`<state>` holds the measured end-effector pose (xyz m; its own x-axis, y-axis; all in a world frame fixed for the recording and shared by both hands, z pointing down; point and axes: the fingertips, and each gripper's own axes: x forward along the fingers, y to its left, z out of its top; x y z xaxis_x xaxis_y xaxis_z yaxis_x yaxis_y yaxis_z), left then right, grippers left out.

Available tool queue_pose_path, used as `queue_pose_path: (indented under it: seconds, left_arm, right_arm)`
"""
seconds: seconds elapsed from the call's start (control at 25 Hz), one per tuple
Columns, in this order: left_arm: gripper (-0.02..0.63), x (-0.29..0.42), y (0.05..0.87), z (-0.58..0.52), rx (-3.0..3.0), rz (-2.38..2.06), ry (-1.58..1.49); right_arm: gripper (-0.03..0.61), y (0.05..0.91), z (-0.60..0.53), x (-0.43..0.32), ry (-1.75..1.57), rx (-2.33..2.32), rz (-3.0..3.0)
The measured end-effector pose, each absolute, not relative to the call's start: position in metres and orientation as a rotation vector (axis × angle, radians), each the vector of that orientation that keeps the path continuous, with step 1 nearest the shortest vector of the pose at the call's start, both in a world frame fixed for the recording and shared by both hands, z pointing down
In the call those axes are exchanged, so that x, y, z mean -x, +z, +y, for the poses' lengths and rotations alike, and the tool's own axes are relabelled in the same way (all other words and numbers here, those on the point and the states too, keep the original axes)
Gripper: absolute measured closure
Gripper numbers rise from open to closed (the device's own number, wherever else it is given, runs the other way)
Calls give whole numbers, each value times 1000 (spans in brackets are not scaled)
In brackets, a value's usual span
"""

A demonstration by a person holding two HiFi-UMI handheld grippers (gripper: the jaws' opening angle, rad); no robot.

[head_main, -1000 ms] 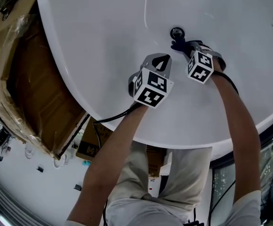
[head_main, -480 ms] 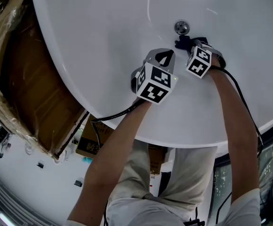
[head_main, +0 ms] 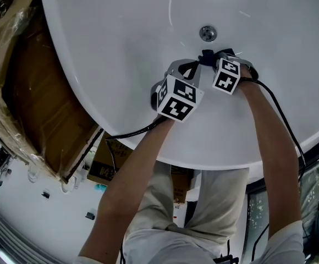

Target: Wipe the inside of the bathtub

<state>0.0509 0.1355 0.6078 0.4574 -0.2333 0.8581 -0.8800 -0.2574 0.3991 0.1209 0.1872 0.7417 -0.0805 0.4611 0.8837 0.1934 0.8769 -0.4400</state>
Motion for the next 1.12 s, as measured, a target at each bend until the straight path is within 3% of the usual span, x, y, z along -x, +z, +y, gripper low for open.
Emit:
queue_pose_path:
  seconds: [1.12]
  left_arm:
    - [618,-60,567,144,-1798,-950,853]
  right_arm:
    - [538,626,243,-127,297,745,-1689]
